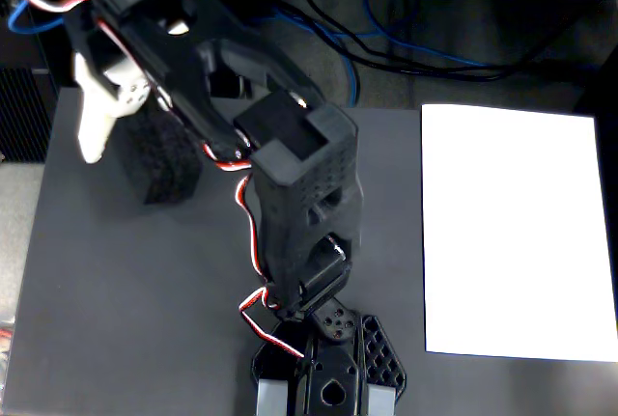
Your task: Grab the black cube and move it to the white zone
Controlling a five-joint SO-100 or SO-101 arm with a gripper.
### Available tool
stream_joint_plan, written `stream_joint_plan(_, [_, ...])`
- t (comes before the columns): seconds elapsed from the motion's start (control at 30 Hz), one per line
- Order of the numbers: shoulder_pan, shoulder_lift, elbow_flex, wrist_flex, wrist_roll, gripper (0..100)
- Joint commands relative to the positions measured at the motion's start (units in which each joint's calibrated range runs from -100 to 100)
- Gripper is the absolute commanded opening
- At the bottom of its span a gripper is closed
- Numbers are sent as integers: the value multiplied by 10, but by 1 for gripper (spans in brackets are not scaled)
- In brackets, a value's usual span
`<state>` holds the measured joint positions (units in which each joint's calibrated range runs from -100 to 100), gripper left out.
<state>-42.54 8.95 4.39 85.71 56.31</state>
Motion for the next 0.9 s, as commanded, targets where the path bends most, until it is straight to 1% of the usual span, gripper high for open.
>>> stream_joint_plan(0.0, [7, -46, -10, 1, 2, 35])
stream_joint_plan(0.17, [6, -48, -10, 4, -1, 35])
stream_joint_plan(0.23, [6, -55, -29, 46, -2, 35])
stream_joint_plan(0.37, [6, -163, -26, 69, -2, 35])
stream_joint_plan(0.43, [7, -176, -26, 73, -2, 35])
stream_joint_plan(0.5, [8, -147, -10, 67, -2, 35])
stream_joint_plan(0.6, [14, -70, -4, 14, -2, 35])
stream_joint_plan(0.87, [15, -21, -3, 13, -2, 35])
